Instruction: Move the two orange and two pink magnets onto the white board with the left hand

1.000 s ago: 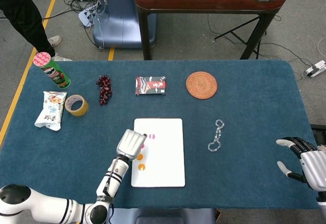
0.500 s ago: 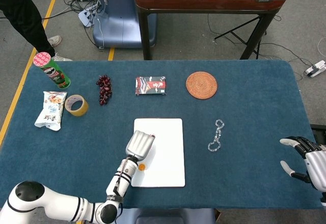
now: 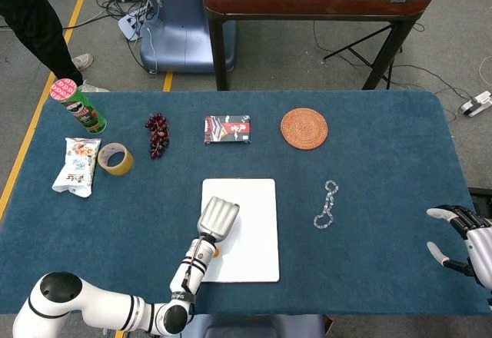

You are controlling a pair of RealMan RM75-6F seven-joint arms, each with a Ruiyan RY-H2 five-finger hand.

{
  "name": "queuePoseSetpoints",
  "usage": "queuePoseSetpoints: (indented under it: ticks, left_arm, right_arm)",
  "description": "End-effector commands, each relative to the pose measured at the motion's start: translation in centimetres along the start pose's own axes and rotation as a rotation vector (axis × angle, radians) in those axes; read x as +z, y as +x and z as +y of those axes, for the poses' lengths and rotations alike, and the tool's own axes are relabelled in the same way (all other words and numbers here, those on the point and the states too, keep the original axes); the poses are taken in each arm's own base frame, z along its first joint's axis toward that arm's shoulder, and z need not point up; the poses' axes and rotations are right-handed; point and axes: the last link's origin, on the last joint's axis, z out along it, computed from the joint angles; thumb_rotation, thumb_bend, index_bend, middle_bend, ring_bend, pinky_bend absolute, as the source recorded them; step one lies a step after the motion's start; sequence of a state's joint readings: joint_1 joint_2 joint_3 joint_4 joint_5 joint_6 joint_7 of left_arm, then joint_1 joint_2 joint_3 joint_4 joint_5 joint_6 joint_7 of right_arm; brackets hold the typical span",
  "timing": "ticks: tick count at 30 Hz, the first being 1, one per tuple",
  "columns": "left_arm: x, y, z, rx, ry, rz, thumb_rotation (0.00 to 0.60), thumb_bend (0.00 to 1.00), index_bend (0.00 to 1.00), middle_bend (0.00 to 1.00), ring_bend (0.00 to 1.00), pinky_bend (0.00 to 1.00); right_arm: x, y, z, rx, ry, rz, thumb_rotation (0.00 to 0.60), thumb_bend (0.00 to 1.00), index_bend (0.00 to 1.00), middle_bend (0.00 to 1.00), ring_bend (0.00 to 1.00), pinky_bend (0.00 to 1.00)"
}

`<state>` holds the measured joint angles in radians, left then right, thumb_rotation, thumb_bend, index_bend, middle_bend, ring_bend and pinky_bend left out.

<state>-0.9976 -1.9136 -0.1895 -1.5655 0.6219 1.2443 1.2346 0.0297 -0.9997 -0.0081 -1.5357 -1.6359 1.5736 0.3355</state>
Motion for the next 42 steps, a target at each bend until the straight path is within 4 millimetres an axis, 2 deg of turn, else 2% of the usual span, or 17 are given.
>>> queuePoseSetpoints:
  ticks: [1, 21, 27, 29, 35, 42]
  left_arm:
    - [0.2, 0.1, 0.3, -0.002, -0.003, 0.002, 0.600, 0.31, 0.60, 1.00, 1.00, 1.00]
    - [1.1, -0.1, 1.4, 0.025, -0.009, 0.028, 0.600, 0.31, 0.56, 1.00, 1.00, 1.00]
    - [1.2, -0.3, 1.2, 0.037, -0.004, 0.033, 0.600, 0.31, 0.47, 1.00, 1.00, 1.00]
    - [1.2, -0.4, 1.1, 0.039, -0.002, 0.033, 0.600, 0.31, 0.41, 1.00, 1.00, 1.00]
    - [1.0, -0.3, 0.6, 0.029, 0.013, 0.044, 0.600, 0.31, 0.31, 1.00, 1.00, 1.00]
    - [-0.8, -0.4, -1.8, 0.033, 0.046, 0.078, 0.600, 0.31, 0.30, 1.00, 1.00, 1.00]
  right_arm:
    - [0.0, 0.0, 0.0, 0.000, -0.001, 0.001, 0.600, 0.26, 0.29, 0.29, 0.23, 0.33]
    - [-0.1, 0.2, 0.2, 0.008, -0.003, 0.010, 0.600, 0.26, 0.29, 0.29, 0.23, 0.33]
    - [-0.1, 0.2, 0.1, 0.008, 0.000, 0.008, 0.600, 0.26, 0.29, 0.29, 0.23, 0.33]
    - [-0.1, 0.2, 0.1, 0.007, -0.001, 0.007, 0.600, 0.26, 0.29, 0.29, 0.23, 0.33]
    - [-0.1, 0.1, 0.1, 0.006, 0.001, 0.005, 0.600, 0.26, 0.29, 0.29, 0.23, 0.33]
    - [0.0, -0.1, -0.1, -0.002, 0.004, -0.005, 0.600, 0.26, 0.29, 0.29, 0.23, 0.33]
